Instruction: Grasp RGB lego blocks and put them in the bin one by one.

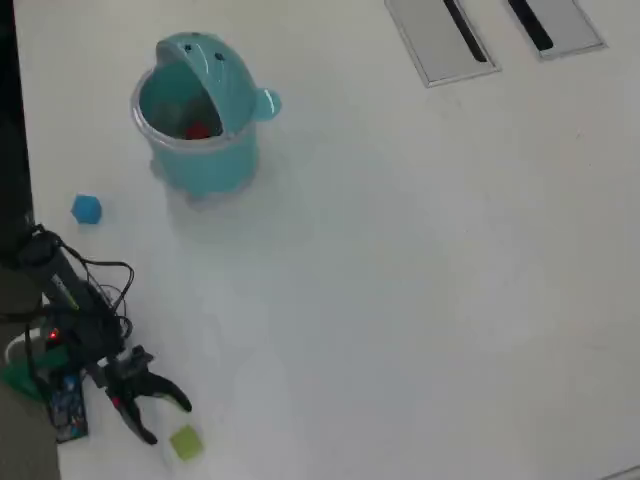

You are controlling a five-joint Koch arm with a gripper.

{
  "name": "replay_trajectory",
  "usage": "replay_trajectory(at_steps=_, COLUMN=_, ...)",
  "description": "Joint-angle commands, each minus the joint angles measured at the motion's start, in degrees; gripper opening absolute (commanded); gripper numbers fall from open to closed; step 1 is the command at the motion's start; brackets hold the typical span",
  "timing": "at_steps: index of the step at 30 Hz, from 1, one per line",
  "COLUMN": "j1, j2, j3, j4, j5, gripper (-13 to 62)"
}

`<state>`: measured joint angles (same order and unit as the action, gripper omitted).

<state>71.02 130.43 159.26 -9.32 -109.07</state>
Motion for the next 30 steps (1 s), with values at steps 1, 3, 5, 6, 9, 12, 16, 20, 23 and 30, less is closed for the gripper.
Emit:
replay_trajectory(at_steps=1, j1=1.0, j2=-0.1, j3=-6.4, j4=2.4, j5=0.5, gripper=34.5)
replay_trajectory(at_steps=3, j1=1.0, j2=-0.1, j3=-8.4, j4=6.5, j5=2.3, gripper=34.1)
replay_trajectory(at_steps=5, j1=1.1, j2=-0.2, j3=-9.1, j4=7.7, j5=3.8, gripper=33.4)
replay_trajectory(at_steps=6, j1=1.1, j2=-0.7, j3=-9.6, j4=8.6, j5=3.8, gripper=33.1)
replay_trajectory(at_steps=9, j1=1.1, j2=-0.8, j3=-11.1, j4=13.6, j5=3.8, gripper=31.5)
replay_trajectory(at_steps=12, j1=1.1, j2=-1.7, j3=-13.9, j4=18.8, j5=6.0, gripper=31.3)
replay_trajectory(at_steps=16, j1=1.1, j2=-4.7, j3=-16.3, j4=21.8, j5=6.5, gripper=31.2)
replay_trajectory(at_steps=20, j1=1.9, j2=-11.4, j3=-20.2, j4=22.9, j5=6.4, gripper=31.3)
replay_trajectory(at_steps=23, j1=3.3, j2=-18.6, j3=-25.2, j4=23.1, j5=6.4, gripper=31.5)
replay_trajectory(at_steps=30, j1=5.0, j2=-26.7, j3=-34.8, j4=32.0, j5=6.5, gripper=32.3)
